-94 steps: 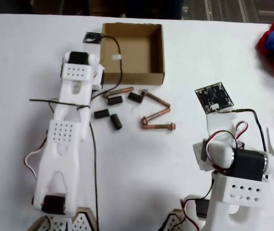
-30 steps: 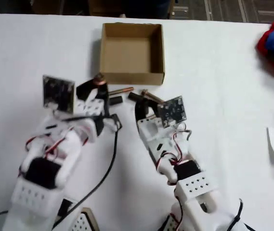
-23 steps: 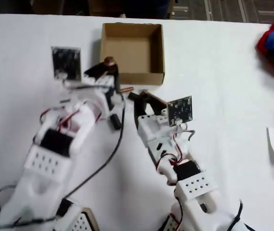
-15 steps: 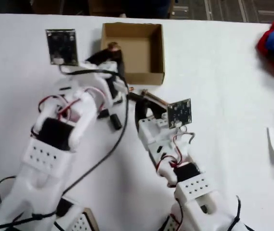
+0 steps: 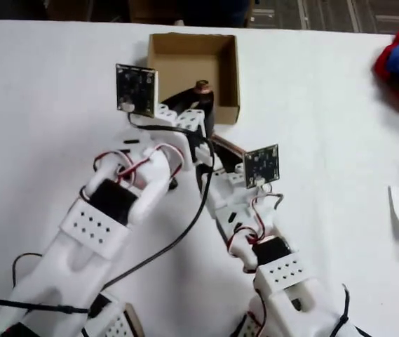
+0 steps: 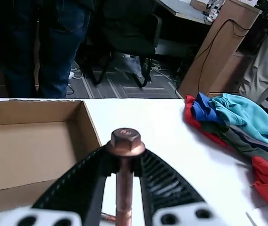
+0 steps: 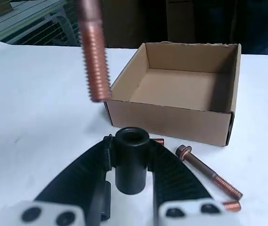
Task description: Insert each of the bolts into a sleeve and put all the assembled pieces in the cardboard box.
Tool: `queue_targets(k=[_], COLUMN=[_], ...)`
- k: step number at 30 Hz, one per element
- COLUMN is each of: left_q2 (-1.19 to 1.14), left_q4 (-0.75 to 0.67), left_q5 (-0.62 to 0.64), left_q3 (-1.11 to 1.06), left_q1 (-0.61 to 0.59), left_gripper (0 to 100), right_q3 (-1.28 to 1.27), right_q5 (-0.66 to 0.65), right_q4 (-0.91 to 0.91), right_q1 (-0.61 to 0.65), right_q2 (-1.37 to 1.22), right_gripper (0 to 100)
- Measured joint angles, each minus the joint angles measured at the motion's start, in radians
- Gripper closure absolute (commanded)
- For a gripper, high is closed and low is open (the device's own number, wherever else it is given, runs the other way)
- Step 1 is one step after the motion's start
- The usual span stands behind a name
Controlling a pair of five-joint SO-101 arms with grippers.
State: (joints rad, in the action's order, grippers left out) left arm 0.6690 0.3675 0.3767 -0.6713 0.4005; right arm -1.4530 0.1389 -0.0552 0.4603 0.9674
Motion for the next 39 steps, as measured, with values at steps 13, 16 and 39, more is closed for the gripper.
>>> queue_targets(k=[13,16,39], left_q2=[-0.063,-0.064,-0.064], left_q4=[-0.037,-0.037,0.097], left_q5=[0.005,0.005,-0.118], left_q3=[0.002,0.002,0.003], left_q1=[0.002,0.002,0.061], left_gripper=[97,97,97], right_q3=[-0.006,-0.006,-0.015], right_q5=[0.0,0.0,0.0], right_q4=[0.193,0.195,0.195], right_q1=[0.0,0.0,0.0], right_q2=[0.302,0.308,0.313], right_gripper=[97.7,97.7,97.8])
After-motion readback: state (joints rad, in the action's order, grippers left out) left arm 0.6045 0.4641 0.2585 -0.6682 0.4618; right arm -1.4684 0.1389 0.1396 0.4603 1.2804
